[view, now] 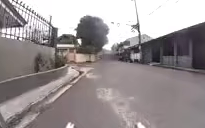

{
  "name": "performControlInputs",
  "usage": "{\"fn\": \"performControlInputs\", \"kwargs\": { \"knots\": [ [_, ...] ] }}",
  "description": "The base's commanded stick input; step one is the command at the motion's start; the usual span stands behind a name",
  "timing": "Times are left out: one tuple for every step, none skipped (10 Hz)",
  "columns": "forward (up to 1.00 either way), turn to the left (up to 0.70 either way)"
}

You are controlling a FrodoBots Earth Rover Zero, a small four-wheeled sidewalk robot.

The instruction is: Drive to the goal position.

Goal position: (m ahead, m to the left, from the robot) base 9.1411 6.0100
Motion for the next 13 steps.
{"fn": "performControlInputs", "kwargs": {
  "knots": [
    [0.7,0.0],
    [0.7,0.0],
    [0.7,0.0],
    [0.7,0.0],
    [0.7,0.0],
    [0.7,0.0],
    [0.7,0.0],
    [0.7,0.0],
    [0.7,0.0],
    [0.7,0.0],
    [0.7,0.0],
    [0.7,0.0],
    [0.7,0.0]
  ]
}}
